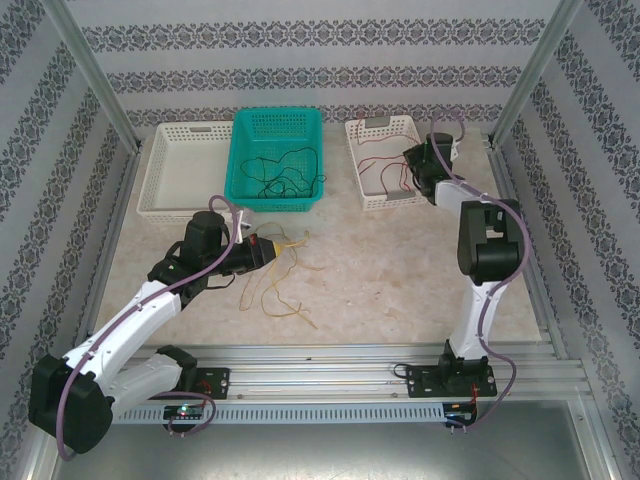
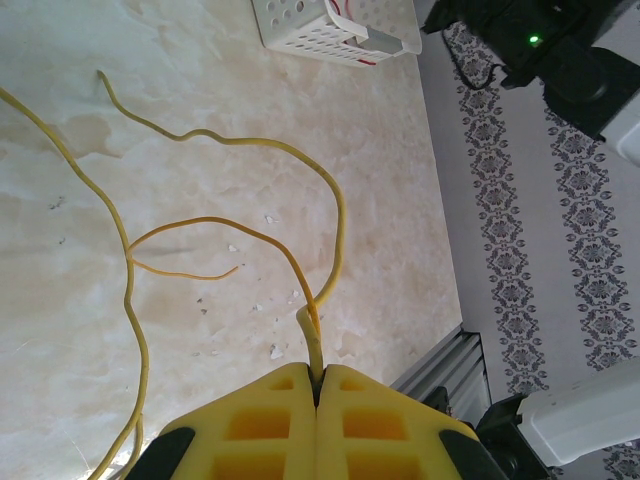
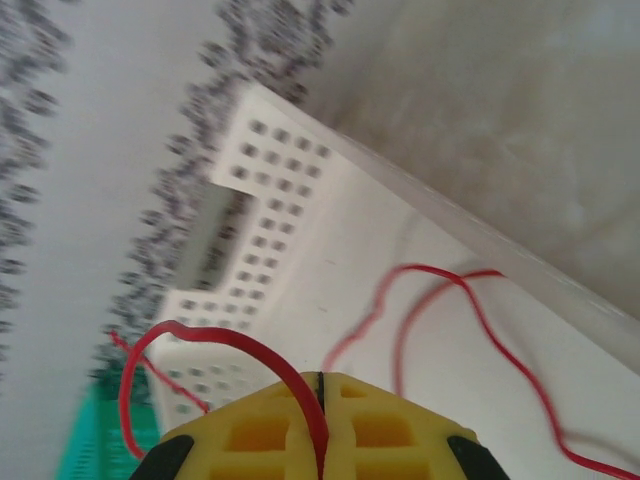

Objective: Untangle the cables

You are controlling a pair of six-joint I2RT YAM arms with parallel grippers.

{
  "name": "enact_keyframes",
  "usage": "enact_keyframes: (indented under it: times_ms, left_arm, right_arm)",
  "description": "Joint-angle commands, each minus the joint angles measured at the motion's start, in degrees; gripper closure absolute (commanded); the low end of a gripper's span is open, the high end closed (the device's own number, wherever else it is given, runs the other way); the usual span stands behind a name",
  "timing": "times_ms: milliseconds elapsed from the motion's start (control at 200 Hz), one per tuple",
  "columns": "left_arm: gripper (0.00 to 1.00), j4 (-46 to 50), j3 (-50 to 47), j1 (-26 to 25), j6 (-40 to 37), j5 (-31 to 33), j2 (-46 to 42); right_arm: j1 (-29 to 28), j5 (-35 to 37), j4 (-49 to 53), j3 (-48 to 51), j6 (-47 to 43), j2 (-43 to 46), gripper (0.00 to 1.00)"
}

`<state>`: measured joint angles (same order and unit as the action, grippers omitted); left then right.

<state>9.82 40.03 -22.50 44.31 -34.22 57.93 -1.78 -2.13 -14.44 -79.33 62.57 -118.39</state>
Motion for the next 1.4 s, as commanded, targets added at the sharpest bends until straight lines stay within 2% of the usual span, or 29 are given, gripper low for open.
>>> enact_keyframes:
  times_ms: [0,180,230,290,325,385,480,644,774,919,1024,1139,1229,1399]
  left_arm:
    - [1.0,-0.51,0.13,-0.91,-0.82,-0.02,0.09]
    - [1.0,-0.49,0.4,-1.1,-1.07,0.1,0.45]
    - [1.0,-0.51,0.45,-1.15,-1.04,0.12,0.69]
    - [1.0,-0.63,0.44,-1.28,-0.9,0.04,0.72]
    - [1.0,-0.75,0.46,-1.35,-0.9,0.03,0.8]
    - [1.0,-0.77,0.49,-1.49,-0.9,0.11,0.87]
    - [1.0,-1.03,0.57,-1.63,-0.74,0.07,1.0]
    - [1.0,-2.79,0.61,-2.23,0.16,0.14,2.1]
    - [1.0,-4.37,2.5,-3.38,0.46,0.45,4.44]
    - [1.0,-6.79,5.03,-4.46,0.74,0.54,7.8]
    - [1.0,-9.32,5.9,-4.92,1.63,-0.24,9.64]
    - [1.0,-12.58,5.89,-5.25,3.12,-0.94,9.94]
    - [1.0,-13.97,5.73,-5.51,3.74,-1.18,9.93]
    - [1.0,-20.31,3.83,-5.95,7.63,-3.23,9.92]
  right_arm:
    - [-1.11,3.29,4.5,-1.44,-3.44,-2.12,1.0]
    - [-1.55,4.68,6.51,-2.42,-4.57,-1.92,1.0]
    - [-1.39,3.19,6.62,-3.19,-5.48,-1.7,0.93]
    - [-1.46,2.0,6.39,-3.64,-6.16,-1.06,0.69]
    - [-1.47,1.04,5.85,-3.79,-6.74,-0.51,0.6]
    - [-1.58,0.2,5.7,-4.31,-8.12,0.76,0.52]
    - [-2.03,0.05,5.56,-4.85,-10.65,3.29,0.47]
    - [-2.17,-0.84,5.55,-5.09,-14.09,9.29,0.42]
    - [-4.43,-3.82,8.26,-3.11,-21.96,16.34,0.41]
    - [-9.23,-15.92,3.56,9.18,-23.67,26.85,0.41]
    - [-13.93,-21.7,-2.46,20.89,-23.88,34.72,0.41]
    - [-18.72,-24.86,-8.31,32.48,-21.48,42.24,0.41]
    - [-22.53,-24.37,-12.44,39.69,-19.28,47.3,0.41]
    - [-30.35,-22.38,-11.33,45.77,-20.31,51.9,0.41]
